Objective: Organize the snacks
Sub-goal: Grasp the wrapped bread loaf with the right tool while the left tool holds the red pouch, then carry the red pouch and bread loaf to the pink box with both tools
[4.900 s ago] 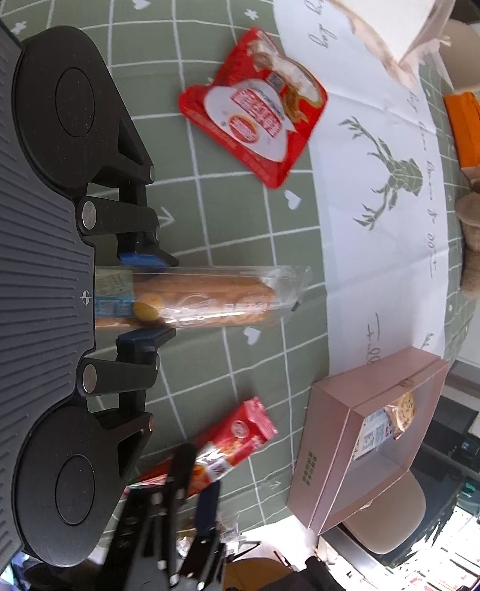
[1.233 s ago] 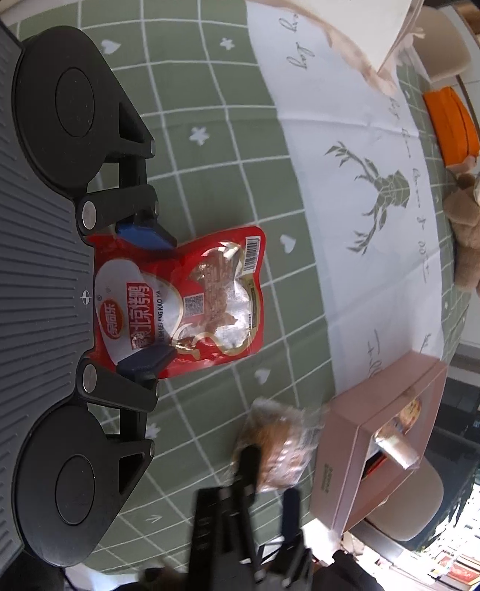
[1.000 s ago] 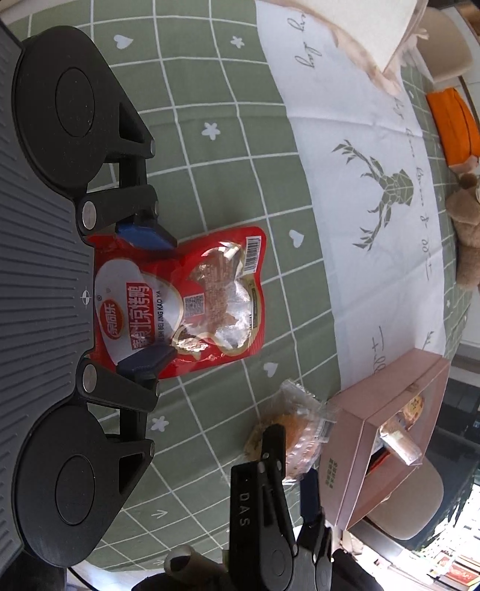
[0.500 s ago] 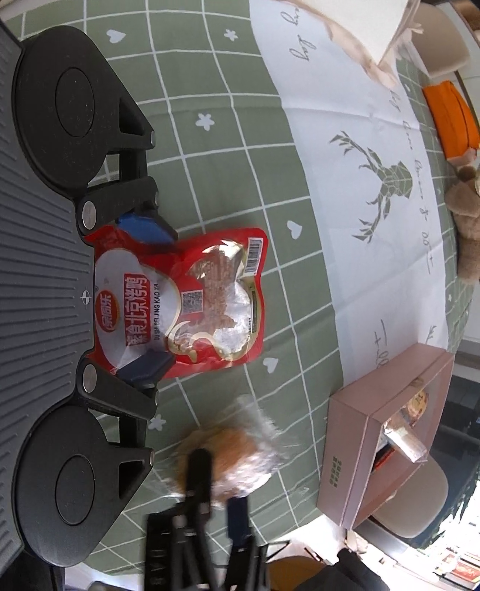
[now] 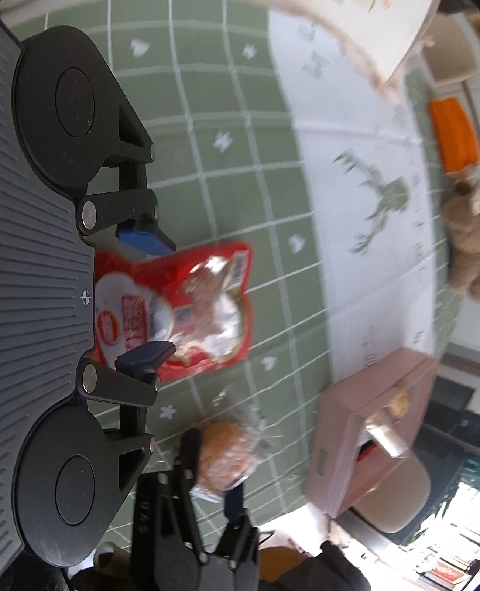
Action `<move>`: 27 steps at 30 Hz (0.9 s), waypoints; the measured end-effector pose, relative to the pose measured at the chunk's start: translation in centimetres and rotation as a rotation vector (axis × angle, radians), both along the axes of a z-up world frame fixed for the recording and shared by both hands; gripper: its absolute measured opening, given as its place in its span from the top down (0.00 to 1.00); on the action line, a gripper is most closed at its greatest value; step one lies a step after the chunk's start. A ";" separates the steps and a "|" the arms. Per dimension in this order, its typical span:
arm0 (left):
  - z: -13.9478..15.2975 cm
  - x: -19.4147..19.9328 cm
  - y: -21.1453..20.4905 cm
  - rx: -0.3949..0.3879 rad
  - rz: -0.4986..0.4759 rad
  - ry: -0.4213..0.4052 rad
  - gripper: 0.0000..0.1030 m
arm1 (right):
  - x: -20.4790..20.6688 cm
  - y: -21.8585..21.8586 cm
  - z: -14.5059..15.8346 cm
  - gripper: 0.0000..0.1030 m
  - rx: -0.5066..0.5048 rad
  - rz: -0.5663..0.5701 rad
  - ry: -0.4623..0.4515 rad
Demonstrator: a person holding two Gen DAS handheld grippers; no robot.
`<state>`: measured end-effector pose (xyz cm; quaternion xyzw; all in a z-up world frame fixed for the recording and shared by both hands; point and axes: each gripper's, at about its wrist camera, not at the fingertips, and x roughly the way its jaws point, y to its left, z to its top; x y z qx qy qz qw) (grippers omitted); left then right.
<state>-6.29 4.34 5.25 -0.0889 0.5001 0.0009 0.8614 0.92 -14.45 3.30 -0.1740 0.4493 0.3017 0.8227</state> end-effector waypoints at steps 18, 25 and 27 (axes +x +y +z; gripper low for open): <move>-2.8 1.6 -4.3 0.102 -0.089 0.076 0.18 | 0.9 -1.6 -0.8 0.30 0.028 -0.039 0.026; -2.3 0.4 -2.9 0.032 -0.026 0.015 0.40 | 0.9 -1.4 -0.3 0.49 0.028 -0.024 0.022; -2.0 0.0 -3.2 0.054 -0.034 0.003 0.45 | 1.0 -2.1 0.4 0.50 0.042 -0.024 0.029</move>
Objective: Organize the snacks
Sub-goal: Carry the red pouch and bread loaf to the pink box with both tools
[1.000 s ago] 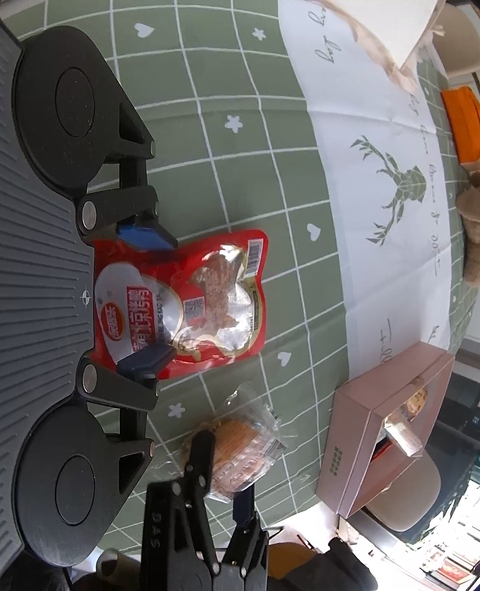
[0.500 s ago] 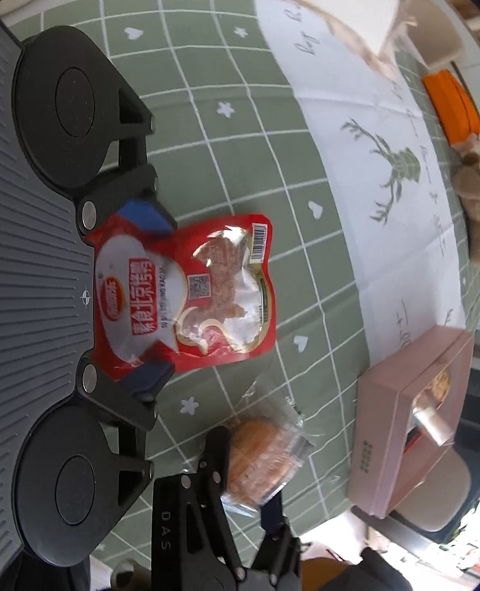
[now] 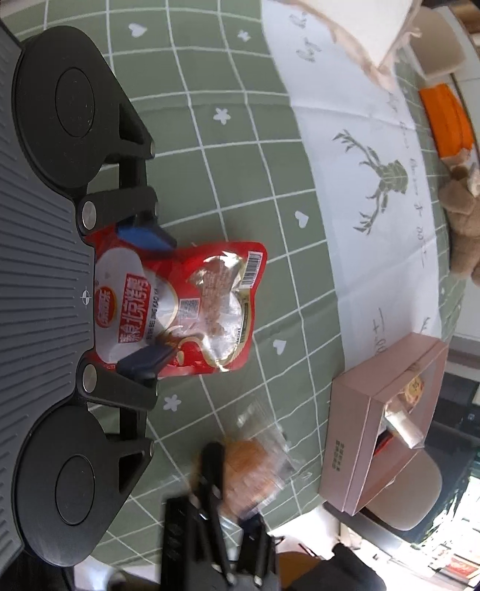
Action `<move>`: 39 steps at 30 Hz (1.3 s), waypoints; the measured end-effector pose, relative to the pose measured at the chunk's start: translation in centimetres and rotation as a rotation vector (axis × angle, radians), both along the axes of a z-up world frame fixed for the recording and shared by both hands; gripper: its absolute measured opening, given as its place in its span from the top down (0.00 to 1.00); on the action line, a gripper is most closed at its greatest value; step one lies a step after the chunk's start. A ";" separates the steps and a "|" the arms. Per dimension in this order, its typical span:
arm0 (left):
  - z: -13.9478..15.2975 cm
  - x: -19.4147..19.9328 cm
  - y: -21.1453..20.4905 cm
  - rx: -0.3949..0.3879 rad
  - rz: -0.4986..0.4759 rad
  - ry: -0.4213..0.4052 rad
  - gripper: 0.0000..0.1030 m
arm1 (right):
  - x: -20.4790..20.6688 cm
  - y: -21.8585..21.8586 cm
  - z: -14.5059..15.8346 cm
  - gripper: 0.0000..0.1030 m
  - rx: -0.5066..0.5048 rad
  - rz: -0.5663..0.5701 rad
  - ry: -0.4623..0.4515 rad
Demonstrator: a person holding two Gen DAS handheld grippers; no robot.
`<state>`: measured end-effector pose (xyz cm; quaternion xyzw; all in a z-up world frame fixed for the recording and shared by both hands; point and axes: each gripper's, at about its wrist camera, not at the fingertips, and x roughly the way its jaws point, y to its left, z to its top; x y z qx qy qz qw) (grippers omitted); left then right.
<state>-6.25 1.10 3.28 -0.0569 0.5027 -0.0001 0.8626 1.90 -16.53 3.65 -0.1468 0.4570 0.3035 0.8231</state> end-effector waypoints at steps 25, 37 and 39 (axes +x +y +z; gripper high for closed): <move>1.2 0.4 -5.9 0.204 -0.236 0.053 0.65 | -1.1 -3.5 -1.2 0.34 0.009 -0.014 0.004; 0.8 0.8 -5.9 0.278 -0.218 0.050 0.48 | -2.2 -1.8 -1.0 0.33 -0.021 0.040 -0.010; 0.4 0.8 -5.2 0.282 -0.209 0.068 0.43 | -2.2 -1.9 -1.0 0.31 -0.021 0.035 -0.009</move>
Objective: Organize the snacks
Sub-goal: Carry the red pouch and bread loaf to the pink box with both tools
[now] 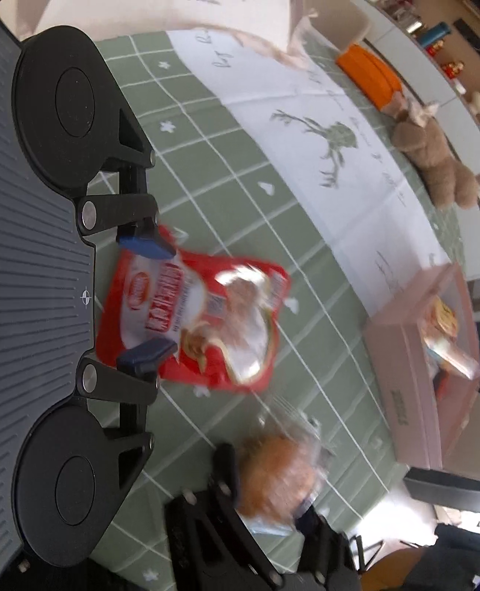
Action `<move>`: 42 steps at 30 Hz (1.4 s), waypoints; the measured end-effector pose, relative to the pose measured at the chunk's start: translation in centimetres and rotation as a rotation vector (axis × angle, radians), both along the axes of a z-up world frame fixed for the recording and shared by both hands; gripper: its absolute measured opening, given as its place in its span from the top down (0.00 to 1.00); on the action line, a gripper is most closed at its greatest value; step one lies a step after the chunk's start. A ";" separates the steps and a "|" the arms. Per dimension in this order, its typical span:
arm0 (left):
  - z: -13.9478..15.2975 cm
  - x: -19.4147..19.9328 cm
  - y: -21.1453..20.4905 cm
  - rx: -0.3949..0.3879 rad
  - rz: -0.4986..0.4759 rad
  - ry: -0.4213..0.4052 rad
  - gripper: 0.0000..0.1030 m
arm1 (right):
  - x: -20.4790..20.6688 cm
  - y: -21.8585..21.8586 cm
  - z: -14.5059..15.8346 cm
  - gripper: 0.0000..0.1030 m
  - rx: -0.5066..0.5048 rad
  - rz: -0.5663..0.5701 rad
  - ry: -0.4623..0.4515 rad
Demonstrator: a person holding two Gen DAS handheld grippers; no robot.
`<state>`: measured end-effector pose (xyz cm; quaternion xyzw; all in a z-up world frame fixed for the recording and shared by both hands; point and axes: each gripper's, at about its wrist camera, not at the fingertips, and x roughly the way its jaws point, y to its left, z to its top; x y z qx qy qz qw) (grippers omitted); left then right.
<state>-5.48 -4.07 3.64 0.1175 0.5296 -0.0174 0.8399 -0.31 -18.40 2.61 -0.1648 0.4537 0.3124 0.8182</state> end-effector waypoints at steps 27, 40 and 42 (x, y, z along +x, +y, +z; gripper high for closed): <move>-0.8 4.5 2.4 -0.154 -0.110 0.045 0.04 | 2.2 -1.7 0.2 0.45 -0.004 -0.028 -0.009; 0.2 4.7 1.4 -0.075 -0.365 0.053 0.08 | 2.4 -3.4 -0.4 0.24 0.013 -0.125 -0.014; -1.4 5.5 0.9 -0.053 -0.388 0.110 0.05 | 2.4 -3.4 -0.4 0.24 0.010 -0.126 -0.011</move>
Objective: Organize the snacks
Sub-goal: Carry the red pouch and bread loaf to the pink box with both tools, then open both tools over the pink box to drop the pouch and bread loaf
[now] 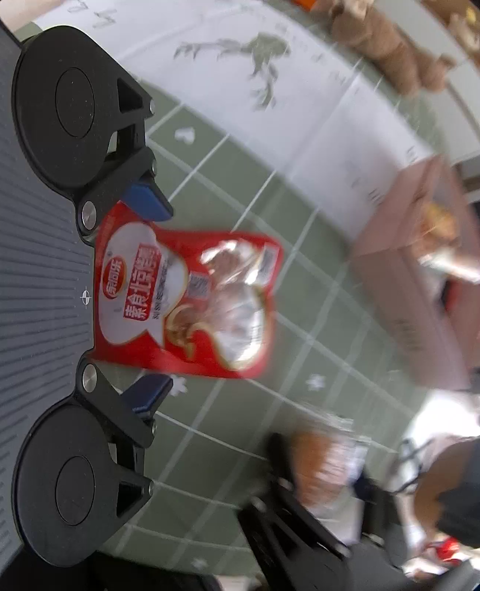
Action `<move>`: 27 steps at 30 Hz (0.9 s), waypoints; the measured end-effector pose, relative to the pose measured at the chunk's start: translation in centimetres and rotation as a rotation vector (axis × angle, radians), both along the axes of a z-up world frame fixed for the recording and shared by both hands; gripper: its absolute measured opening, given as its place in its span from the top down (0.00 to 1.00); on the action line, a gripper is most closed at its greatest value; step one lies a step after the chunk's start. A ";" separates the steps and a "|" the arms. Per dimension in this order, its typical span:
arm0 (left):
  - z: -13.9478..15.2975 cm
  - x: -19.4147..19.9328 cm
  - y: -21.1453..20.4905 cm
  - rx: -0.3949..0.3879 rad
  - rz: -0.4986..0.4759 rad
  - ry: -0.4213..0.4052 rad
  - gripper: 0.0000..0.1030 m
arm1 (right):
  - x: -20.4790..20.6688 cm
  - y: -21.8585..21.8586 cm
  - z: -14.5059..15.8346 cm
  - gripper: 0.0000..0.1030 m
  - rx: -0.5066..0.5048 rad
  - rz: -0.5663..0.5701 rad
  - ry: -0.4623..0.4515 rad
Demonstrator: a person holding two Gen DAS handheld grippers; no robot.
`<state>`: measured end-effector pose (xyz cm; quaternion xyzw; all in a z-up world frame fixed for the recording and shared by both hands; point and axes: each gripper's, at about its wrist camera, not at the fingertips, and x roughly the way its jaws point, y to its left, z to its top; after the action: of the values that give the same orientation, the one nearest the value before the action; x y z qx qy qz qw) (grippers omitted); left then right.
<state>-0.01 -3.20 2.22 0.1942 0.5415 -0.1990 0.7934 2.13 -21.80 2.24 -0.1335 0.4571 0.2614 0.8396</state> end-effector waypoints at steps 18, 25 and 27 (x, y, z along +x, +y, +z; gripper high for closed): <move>0.4 -2.3 -1.0 -0.215 0.248 -0.101 0.40 | -1.0 -0.9 1.1 0.50 -0.018 -0.032 0.032; 6.0 -0.9 -0.9 -0.349 0.314 -0.153 0.40 | -0.2 -3.1 4.6 0.50 0.047 -0.074 -0.017; 10.1 1.3 -0.8 -0.410 0.318 -0.224 0.40 | 0.7 -3.7 7.2 0.50 0.086 -0.086 -0.073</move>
<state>1.28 -3.98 12.30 -0.0367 0.4224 -0.1547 0.8923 2.87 -25.50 9.43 -0.0868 0.4199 0.2395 0.8711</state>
